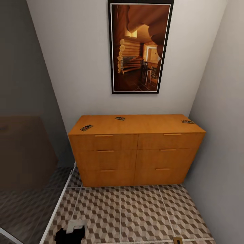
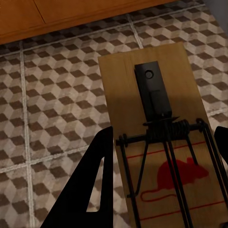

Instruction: Take the four mousetraps from the cabinet in the bathroom and place them on the bathroom floor. Make sure all four end up on the same floor surface, and ensure that at least two of them are either under or directly next to the same bathroom sink.

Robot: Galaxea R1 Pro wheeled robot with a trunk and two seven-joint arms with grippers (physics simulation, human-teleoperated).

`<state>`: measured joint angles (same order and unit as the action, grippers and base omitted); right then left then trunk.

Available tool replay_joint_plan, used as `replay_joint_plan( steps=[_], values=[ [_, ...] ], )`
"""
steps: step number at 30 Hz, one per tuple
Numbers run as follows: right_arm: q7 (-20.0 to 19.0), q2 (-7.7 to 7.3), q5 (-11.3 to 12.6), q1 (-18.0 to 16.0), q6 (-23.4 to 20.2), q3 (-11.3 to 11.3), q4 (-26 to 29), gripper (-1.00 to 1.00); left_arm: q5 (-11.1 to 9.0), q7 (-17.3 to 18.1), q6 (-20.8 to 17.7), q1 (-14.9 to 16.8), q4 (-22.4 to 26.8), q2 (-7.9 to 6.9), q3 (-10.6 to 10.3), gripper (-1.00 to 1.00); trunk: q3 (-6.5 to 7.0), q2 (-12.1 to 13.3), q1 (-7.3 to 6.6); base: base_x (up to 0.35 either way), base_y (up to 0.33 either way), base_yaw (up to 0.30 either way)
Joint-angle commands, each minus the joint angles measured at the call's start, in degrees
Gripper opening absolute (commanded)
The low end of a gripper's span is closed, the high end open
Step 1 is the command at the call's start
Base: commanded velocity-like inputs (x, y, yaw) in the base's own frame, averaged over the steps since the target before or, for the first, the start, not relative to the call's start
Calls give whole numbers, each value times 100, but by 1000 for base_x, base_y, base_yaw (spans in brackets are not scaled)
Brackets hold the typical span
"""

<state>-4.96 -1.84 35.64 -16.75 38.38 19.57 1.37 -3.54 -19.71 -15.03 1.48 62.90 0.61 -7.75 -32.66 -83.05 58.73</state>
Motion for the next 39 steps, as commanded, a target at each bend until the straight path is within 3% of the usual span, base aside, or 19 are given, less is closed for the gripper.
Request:
replay_joint_plan(
  steps=[1,6,10,12,17,19,21,27,31,39],
  values=[
    [-76,-1,75,-3,15,11,-5,-100,-43,-42,-353,1,396,-8,-11,100,-6,-3,0,0,0,0],
    [-75,1,75,-3,12,11,-5,-100,-35,-34,-1701,1,1814,-16,-8,100,-6,-3,0,0,0,0],
    [-75,6,75,-3,11,11,-7,-100,-27,-39,-2285,120,2443,-2,-5,100,-6,-3,0,0,0,0],
    [-75,7,75,-3,11,11,-6,-100,-27,-40,-2444,373,2521,12,-3,100,-6,-3,0,0,0,0],
    [-75,8,75,-3,9,12,-13,-100,-30,-33,-3632,1392,2588,47,0,100,-6,-3,0,0,0,0],
    [-75,5,75,-3,7,12,-13,-100,-35,-28,-3931,1795,2587,70,1,100,-6,-3,0,0,0,0],
    [-75,3,75,-3,5,12,-14,-100,-41,-27,-4049,2071,2582,80,1,100,-6,-3,0,0,0,0],
    [-75,7,75,-3,3,11,-14,-100,-66,-32,-4268,3479,2498,103,1,100,-6,-3,0,0,0,0],
    [-75,-1,75,-3,2,11,-14,-100,-45,-39,-4296,3780,2547,105,-11,100,-6,-3,0,0,0,0],
    [-75,-6,72,-3,3,17,-14,-100,-52,-30,-4307,3853,2571,21,-55,100,-6,-3,0,0,0,0]
  ],
)
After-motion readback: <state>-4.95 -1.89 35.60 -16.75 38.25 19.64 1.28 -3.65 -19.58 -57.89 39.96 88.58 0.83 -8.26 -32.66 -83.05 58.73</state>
